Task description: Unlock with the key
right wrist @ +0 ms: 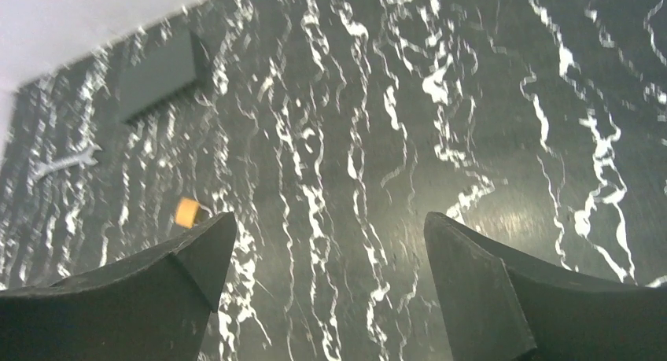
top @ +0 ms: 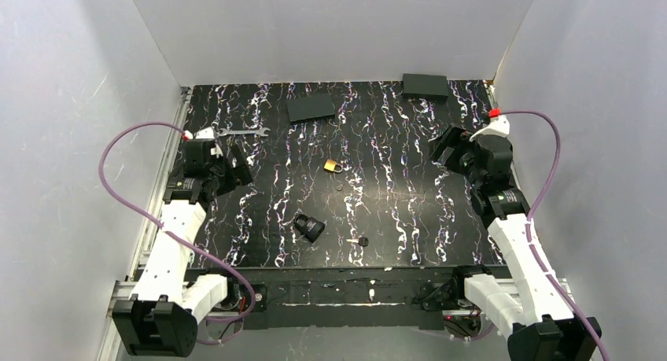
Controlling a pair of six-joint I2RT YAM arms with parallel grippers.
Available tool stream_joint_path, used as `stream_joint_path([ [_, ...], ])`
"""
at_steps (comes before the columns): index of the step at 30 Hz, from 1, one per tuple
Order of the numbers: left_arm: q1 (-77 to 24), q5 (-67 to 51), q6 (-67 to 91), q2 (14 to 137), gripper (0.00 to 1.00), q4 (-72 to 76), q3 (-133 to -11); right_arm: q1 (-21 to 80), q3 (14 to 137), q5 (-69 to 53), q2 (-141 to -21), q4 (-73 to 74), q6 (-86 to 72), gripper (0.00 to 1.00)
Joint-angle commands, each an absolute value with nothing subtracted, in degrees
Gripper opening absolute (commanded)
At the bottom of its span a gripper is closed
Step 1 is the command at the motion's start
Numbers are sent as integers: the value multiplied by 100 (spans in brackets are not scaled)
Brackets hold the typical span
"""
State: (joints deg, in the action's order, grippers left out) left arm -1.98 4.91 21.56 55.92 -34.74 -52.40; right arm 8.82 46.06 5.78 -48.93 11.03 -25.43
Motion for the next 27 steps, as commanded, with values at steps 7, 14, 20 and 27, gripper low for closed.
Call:
stream_joint_path([
  [7,-573,-1090,1896,5708,98,-3171,-5238,917,5227,-564,-4871,2955,-1948,98],
  [14,-962,-945,1854,5576,98,-3185,-5251,2290,5800,296,-5575,3975,-1829,98],
  [20,-967,-667,1855,5336,98,-3212,-5230,4481,6329,1874,-6589,4370,-2237,98],
  [27,-976,-695,1864,5205,95,-3217,-5212,5732,6540,2132,-7507,4795,-2100,93],
])
